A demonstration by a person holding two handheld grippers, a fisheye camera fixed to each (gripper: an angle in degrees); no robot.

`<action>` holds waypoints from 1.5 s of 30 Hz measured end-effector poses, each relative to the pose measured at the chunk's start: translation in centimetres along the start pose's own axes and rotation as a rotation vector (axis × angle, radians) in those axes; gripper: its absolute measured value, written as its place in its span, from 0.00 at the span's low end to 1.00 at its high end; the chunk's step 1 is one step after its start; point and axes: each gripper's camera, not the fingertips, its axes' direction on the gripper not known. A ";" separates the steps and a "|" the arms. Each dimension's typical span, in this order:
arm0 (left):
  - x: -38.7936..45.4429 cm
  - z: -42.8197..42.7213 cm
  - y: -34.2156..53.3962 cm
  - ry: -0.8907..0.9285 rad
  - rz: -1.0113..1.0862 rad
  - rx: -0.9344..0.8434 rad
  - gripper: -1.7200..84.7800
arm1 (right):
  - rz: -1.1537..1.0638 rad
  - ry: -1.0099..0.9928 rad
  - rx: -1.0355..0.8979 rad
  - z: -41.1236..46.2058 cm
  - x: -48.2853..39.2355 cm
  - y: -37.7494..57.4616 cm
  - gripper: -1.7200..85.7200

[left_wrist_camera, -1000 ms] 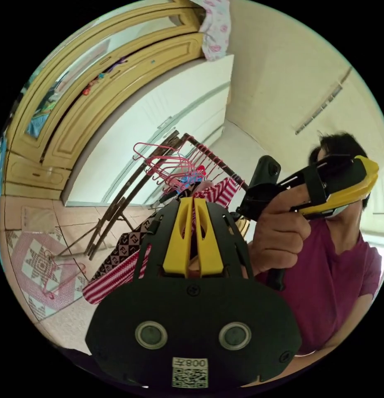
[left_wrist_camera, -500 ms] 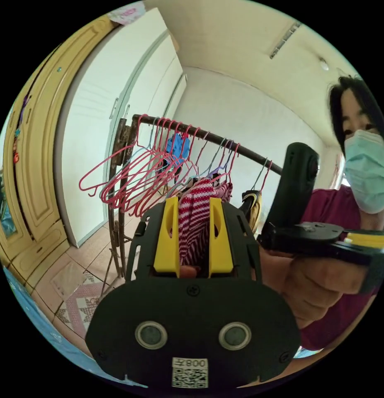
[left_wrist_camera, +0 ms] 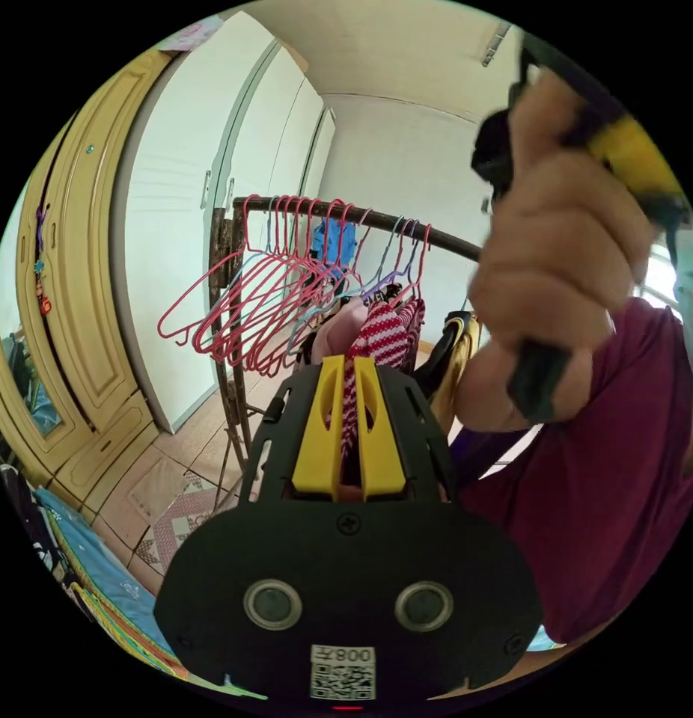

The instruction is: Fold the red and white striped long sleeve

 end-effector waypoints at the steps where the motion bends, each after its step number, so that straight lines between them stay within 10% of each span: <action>1: 0.6 -0.3 -0.1 0.001 -0.004 0.001 0.05 | -0.025 0.070 -0.063 0.9 -0.4 -2.3 0.06; 14: 5.3 -2.7 -0.6 -0.002 -0.035 0.046 0.04 | 0.155 0.117 -1.245 18.4 3.4 -10.0 0.08; 28: 6.5 -3.3 -1.5 -0.046 -0.054 0.057 0.03 | 0.255 0.336 -1.707 26.3 5.7 -6.8 0.12; 45: 6.3 0.9 -3.3 -0.037 -0.001 -0.006 0.05 | 0.149 0.313 -1.658 32.1 2.4 -10.6 0.07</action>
